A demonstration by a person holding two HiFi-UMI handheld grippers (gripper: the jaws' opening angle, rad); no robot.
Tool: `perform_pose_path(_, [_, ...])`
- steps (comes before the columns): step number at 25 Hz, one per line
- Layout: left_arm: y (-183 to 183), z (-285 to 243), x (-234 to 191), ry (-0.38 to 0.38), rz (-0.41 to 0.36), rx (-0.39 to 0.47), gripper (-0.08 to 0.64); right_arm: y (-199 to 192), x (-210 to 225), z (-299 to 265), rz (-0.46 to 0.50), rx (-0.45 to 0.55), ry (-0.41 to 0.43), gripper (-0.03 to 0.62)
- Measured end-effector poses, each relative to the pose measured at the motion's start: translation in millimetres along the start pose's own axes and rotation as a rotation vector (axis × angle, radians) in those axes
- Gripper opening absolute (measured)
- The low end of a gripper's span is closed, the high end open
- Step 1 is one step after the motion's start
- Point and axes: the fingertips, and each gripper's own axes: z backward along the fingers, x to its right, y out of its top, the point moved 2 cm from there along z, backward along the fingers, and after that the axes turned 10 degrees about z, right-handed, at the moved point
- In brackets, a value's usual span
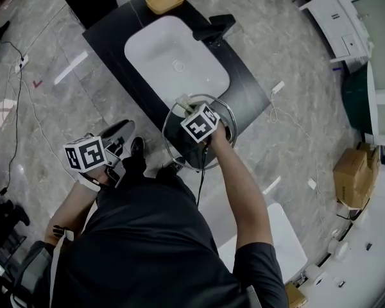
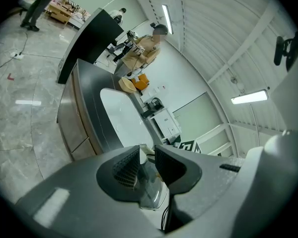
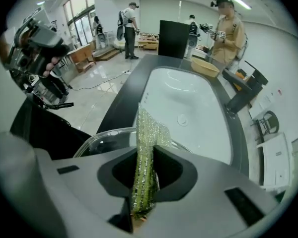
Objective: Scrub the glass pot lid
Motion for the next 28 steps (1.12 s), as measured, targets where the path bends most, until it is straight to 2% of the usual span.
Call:
perform_pose_path(8, [-4, 2, 1, 0.011, 0.009, 0.014, 0.095, 7, -32, -1, 0.228, 0.016, 0.042, 0.063])
perform_pose_path(15, [-13, 5, 2, 0.017, 0.035, 0.041, 0.095, 9, -81, 6, 0.450, 0.022, 0.193, 0.063])
perform_pose_path(20, [-17, 8, 1, 0.010, 0.063, 0.085, 0.095, -1, -110, 9, 0.607, 0.016, 0.231, 0.063])
perform_pose_path(28, [-31, 35, -18, 0.048, 0.136, 0.181, 0.095, -26, -145, 20, 0.827, 0.017, 0.277, 0.063])
